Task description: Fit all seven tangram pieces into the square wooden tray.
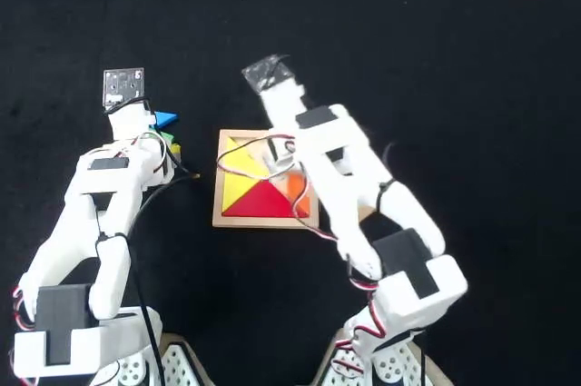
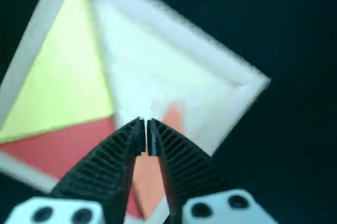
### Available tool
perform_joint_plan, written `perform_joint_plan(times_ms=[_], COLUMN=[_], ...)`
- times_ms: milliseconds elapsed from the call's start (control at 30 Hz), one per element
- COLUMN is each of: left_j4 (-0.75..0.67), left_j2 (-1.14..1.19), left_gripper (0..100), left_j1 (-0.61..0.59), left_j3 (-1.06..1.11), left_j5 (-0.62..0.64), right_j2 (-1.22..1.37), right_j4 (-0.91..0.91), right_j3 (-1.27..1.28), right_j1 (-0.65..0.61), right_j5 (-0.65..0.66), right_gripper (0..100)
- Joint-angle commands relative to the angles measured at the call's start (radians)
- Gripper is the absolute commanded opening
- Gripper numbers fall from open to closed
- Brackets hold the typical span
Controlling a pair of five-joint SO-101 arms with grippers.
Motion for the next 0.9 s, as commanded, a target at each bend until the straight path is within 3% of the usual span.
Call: perform_joint_plan(times_ms=[0,133,300,867], left_j4=[-0.018,-0.018,-0.018,-0.018], left_j2=[-0.005,-0.005,-0.005,-0.005], left_gripper=[22,22,22,22], left_j1=[0.008,0.008,0.008,0.008], left_j3=[-0.008,-0.008,-0.008,-0.010], left_j5=[0.006,0.006,0.006,0.005], right_j2=[-0.016,0.085,0.170,0.157], right_j4=[-0.103,-0.132,-0.044,0.107], right_j3=[-0.010,-0.062,-0.154,-0.173], right_j1=[0.031,0.002,0.005,-0.002], right_j5=[0.006,0.009,0.012,0.014], right_gripper=[1.1,1.1,1.1,1.1])
